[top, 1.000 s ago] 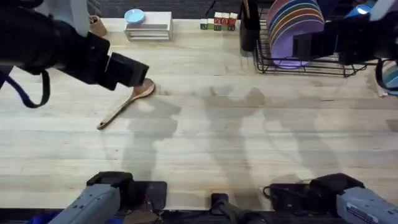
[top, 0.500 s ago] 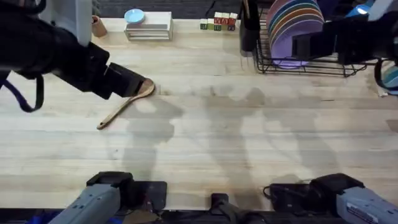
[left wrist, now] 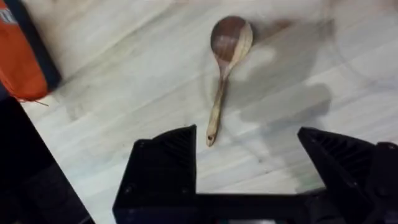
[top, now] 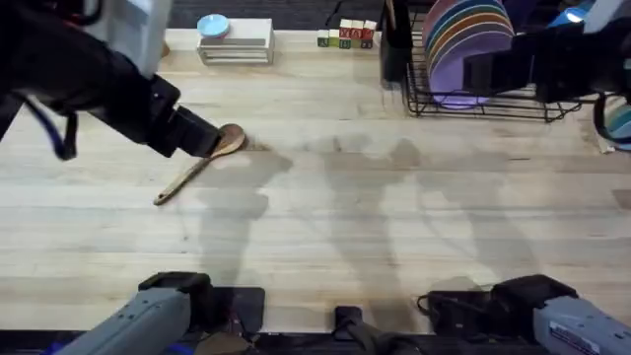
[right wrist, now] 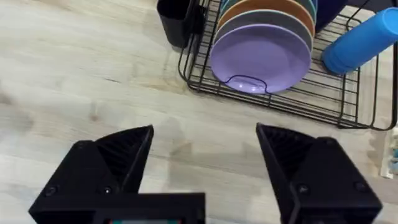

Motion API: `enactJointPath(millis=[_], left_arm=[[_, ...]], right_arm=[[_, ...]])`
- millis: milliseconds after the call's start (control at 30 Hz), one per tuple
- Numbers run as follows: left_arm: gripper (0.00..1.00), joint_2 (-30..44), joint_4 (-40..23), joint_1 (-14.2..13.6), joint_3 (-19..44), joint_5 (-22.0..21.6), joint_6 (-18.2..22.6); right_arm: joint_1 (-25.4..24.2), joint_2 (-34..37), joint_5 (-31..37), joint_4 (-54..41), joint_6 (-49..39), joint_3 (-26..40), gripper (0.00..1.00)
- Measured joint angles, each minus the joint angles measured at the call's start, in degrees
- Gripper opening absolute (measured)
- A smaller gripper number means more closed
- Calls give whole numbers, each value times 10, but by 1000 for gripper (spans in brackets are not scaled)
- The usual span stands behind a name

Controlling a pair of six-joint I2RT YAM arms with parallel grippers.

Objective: Pick up the spoon on the table one by one and put them onto the rack

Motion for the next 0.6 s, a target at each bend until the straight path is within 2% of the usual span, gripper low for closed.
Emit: enactJointPath(millis=[600], left_arm=[[995,183,-24,1,0,-51,10]], right_arm=[[0,0,0,0,0,0,992]])
